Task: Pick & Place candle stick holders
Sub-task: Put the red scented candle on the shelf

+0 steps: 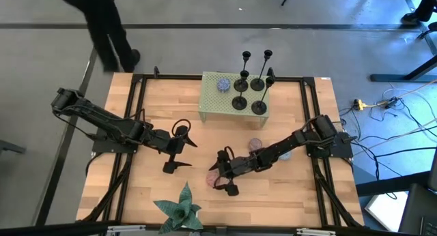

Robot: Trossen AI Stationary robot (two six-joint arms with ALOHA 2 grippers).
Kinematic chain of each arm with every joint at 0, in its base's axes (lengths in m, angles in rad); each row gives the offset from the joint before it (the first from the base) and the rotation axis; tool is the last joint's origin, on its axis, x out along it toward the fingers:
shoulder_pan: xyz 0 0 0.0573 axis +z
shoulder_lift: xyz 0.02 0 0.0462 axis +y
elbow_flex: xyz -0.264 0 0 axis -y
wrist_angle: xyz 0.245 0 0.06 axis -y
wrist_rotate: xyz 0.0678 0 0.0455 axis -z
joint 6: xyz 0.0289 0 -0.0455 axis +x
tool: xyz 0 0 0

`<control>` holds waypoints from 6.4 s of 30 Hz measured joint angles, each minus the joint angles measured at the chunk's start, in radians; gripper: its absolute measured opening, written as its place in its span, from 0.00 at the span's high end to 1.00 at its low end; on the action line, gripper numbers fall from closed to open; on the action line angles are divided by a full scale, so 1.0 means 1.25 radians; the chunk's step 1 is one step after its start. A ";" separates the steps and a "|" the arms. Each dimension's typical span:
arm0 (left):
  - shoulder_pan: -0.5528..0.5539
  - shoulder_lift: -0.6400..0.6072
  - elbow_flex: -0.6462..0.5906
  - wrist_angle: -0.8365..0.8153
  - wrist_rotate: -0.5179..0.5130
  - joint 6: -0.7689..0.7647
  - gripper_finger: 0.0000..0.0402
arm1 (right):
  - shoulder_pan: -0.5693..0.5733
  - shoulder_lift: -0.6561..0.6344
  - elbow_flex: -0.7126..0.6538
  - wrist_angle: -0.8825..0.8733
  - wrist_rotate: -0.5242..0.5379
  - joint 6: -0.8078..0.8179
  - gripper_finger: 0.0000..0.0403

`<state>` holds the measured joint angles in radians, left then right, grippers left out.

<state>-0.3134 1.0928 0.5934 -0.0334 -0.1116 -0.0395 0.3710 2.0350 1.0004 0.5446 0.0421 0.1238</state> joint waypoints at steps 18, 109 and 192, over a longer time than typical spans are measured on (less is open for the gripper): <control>0.000 0.000 0.000 0.000 0.000 0.000 0.07 | 0.000 0.000 0.000 -0.053 0.014 0.027 0.08; 0.001 0.057 0.001 0.117 -0.202 -0.063 0.07 | -0.003 0.001 0.001 0.059 0.010 0.062 0.24; -0.009 0.634 0.067 0.599 0.161 -0.042 0.07 | 0.042 -0.396 -0.199 -0.251 0.203 0.062 0.24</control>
<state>-0.3252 1.8859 0.6777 0.7153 0.0902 -0.0914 0.4229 1.5398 0.7517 0.2314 0.2955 0.2013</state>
